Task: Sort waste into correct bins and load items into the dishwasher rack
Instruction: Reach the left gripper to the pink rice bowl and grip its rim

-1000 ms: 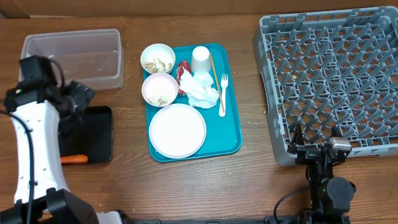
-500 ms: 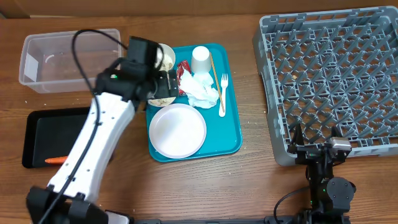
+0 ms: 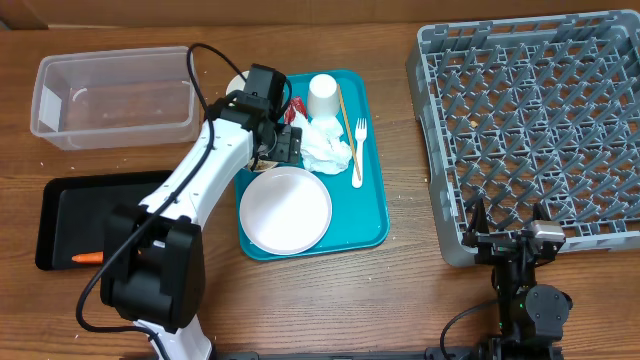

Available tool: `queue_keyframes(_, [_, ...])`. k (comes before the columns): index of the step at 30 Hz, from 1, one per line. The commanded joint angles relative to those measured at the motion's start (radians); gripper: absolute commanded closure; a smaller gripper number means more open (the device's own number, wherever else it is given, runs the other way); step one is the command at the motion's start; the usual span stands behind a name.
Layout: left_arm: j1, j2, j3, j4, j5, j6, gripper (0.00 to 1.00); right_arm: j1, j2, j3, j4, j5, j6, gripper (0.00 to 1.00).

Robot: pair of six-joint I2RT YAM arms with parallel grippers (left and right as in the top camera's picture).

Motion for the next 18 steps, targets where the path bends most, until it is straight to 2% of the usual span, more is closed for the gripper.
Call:
queue_keyframes(1, [-0.030,0.011,0.002,0.008,0.035,0.142,0.06,-0.003,-0.008,-0.010,0.006,0.006,-0.001,0.00])
queue_keyframes(11, [-0.035,0.074,0.002,-0.002,0.028,0.151,0.10,-0.003,-0.008,-0.010,0.006,0.006,-0.001,0.00])
queue_keyframes(18, [-0.035,0.082,0.002,0.005,-0.016,0.151,0.28,-0.003,-0.008,-0.010,0.006,0.006,-0.001,0.00])
